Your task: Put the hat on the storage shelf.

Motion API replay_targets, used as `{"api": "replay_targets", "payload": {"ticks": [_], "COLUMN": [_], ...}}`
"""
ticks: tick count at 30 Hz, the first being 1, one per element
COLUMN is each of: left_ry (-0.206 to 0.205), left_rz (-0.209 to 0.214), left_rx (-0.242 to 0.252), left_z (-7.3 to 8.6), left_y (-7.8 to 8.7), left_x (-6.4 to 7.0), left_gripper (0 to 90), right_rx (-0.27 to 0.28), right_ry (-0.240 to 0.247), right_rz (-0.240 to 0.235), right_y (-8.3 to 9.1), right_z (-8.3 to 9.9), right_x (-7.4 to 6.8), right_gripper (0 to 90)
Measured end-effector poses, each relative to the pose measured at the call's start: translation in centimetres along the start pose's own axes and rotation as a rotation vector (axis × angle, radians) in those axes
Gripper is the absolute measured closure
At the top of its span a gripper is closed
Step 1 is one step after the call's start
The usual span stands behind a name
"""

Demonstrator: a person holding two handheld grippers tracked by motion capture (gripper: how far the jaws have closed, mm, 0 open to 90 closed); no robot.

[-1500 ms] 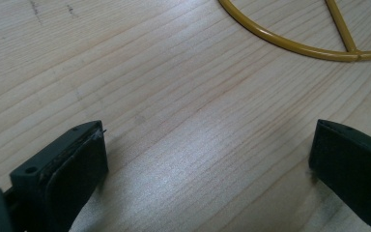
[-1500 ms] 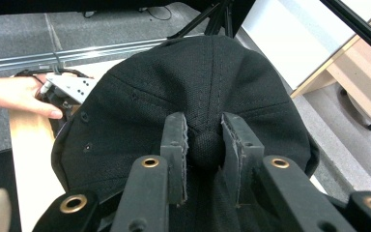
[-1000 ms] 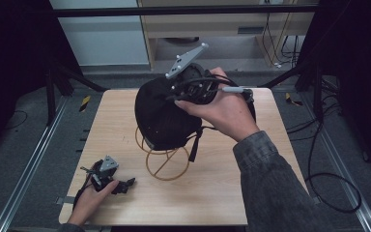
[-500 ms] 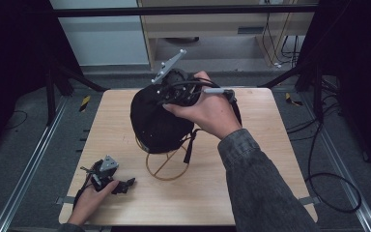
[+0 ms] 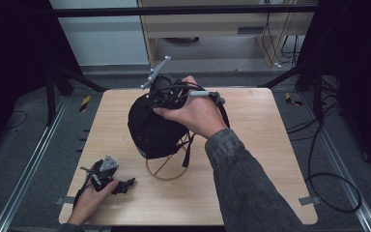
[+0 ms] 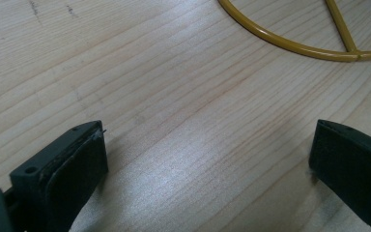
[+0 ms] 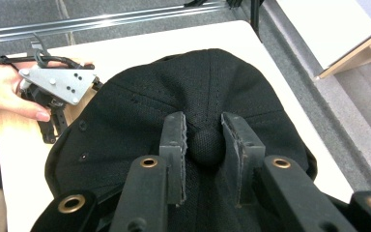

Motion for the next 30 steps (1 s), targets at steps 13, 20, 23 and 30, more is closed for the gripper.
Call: {"api": "replay_targets", "payload": {"ticks": [13, 20, 23, 30], "left_ry": [0.0, 0.0, -0.001, -0.001], "left_rz": [0.0, 0.0, 0.0, 0.0], "left_rx": [0.0, 0.0, 0.0, 0.0], "left_z": [0.0, 0.0, 0.0, 0.0], "left_y": [0.0, 0.0, 0.0, 0.0], "left_x": [0.0, 0.0, 0.0, 0.0], "left_gripper": [0.0, 0.0, 0.0, 0.0], "right_rx": [-0.019, -0.026, -0.026, -0.002], "right_ry": [-0.012, -0.023, -0.035, -0.065], "right_rz": [-0.018, -0.02, -0.017, -0.013], "right_y": [-1.7, -2.0, -2.0, -1.4], "right_z": [0.4, 0.6, 0.7, 0.9], "right_x": [-0.5, -0.4, -0.4, 0.0], "right_gripper": [71.6, 69.2, 67.3, 60.7]}}
Point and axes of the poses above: each handheld gripper's, and its own axes: y roughly backward along the jaws, z roughly out of its underside, x roughly to its right, the point moved 6 cm from there along -y, roughly forward along the jaws, and after that the axes turned 15 degrees about z, right-handed, at the moved point
